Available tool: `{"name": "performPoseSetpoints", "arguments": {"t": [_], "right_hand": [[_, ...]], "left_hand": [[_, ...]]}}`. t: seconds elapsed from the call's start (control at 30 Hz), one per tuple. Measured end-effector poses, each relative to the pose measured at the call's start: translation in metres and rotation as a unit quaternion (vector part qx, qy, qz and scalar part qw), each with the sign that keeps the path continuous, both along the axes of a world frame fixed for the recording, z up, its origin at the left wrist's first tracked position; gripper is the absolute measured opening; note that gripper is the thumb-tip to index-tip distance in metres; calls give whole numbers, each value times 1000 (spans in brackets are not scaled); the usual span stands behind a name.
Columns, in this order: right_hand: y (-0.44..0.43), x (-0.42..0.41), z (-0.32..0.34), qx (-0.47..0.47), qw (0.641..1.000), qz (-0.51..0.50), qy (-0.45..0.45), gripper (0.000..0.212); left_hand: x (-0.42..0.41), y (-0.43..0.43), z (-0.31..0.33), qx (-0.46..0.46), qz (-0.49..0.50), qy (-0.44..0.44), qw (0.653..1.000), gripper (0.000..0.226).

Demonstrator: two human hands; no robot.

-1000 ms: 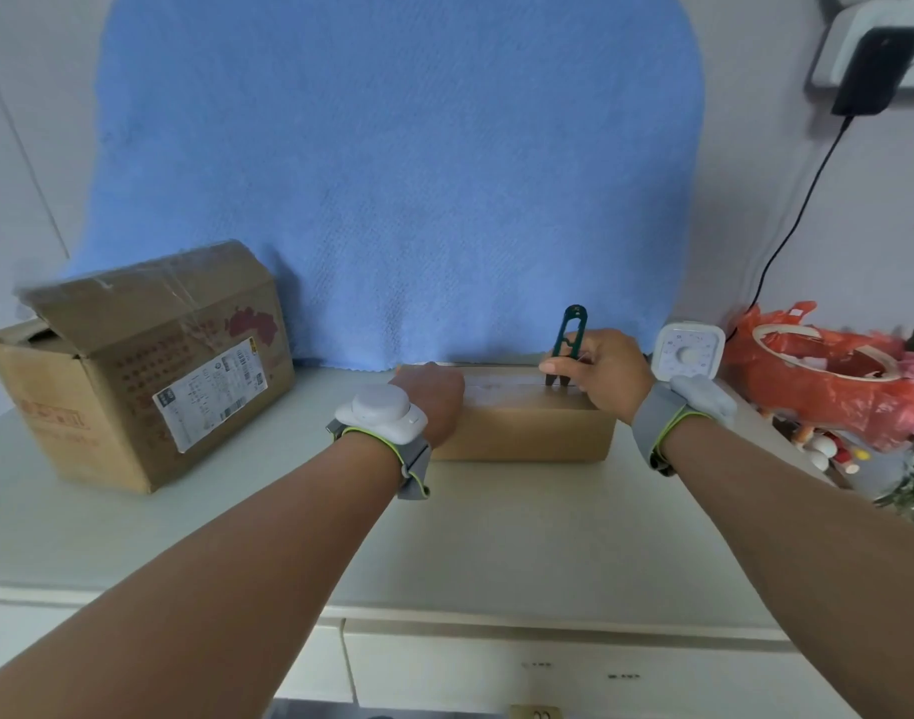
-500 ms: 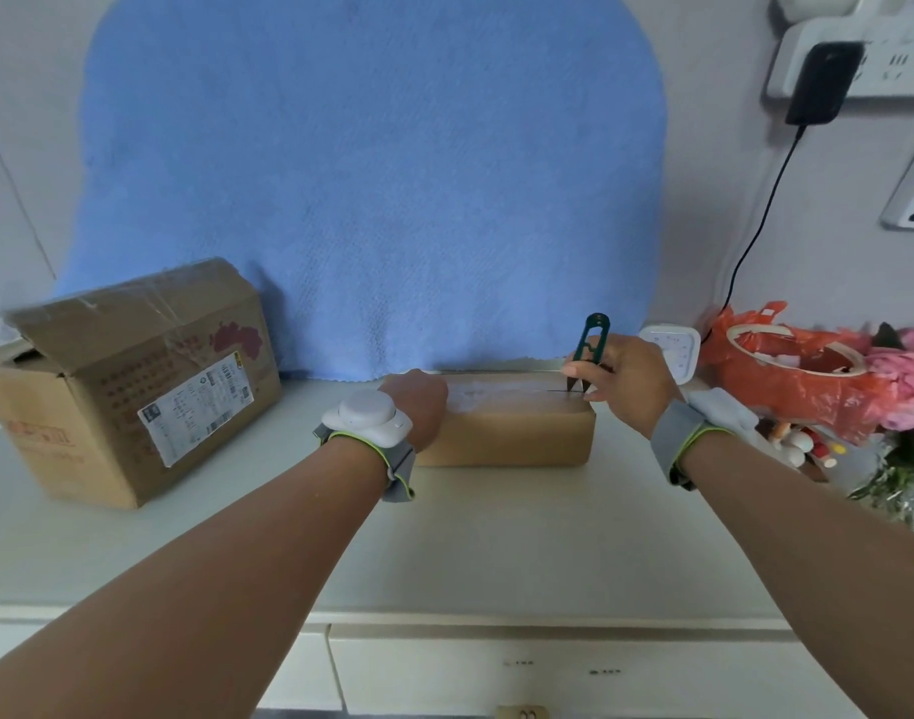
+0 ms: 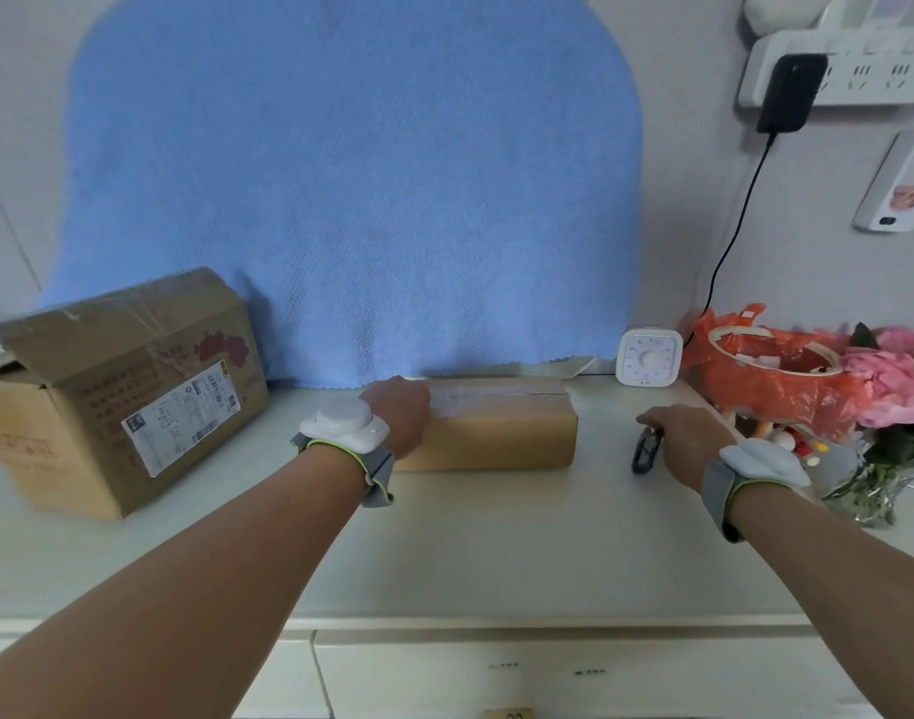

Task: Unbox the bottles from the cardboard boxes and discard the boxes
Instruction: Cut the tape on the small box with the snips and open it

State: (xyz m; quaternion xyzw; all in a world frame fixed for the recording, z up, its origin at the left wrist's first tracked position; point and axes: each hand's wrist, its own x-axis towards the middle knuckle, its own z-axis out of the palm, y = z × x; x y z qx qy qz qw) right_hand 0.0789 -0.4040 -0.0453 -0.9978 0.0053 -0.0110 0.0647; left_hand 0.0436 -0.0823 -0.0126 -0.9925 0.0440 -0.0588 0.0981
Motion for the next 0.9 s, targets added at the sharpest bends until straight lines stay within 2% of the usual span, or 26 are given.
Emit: {"name": "performPoseSetpoints", "arguments": {"t": [0.1,0.17,0.23,0.27,0.33,0.4,0.47,0.6,0.67,0.73,0.8,0.9], "right_hand": [[2,-4,1,8,1000,9,-11,52],[14,-5,10,51,992,26,-116,38],[36,-6,22,126,959,123,-220,26],[49,-9,29,161,944,183,-223,30],[74,-12,39,176,937,268,-137,47],[89,-9,45,76,953,285,-71,55],[95,-3,51,14,958,280,-53,53],[101,3,59,51,961,270,-8,53],[102,5,61,61,964,260,11,55],[103,7,63,70,964,254,34,60],[105,9,63,78,962,259,36,59],[105,8,56,49,967,249,-32,48]], "left_hand": [[1,0,0,7,3,-10,1000,24],[1,0,0,10,3,-13,1000,24],[1,0,-1,8,4,-19,1000,24],[1,0,-2,6,3,-22,1000,23],[0,2,-2,6,1,-25,1000,23],[0,3,-2,6,-6,-30,999,23],[0,5,-3,-1,-15,-39,999,25],[2,9,-6,-29,-34,-60,997,47],[1,10,-6,-63,-35,-64,995,63],[0,12,-6,-97,-36,-61,993,69],[-1,16,-2,-137,-21,-61,988,72],[0,20,6,-154,-1,-63,986,70]]}}
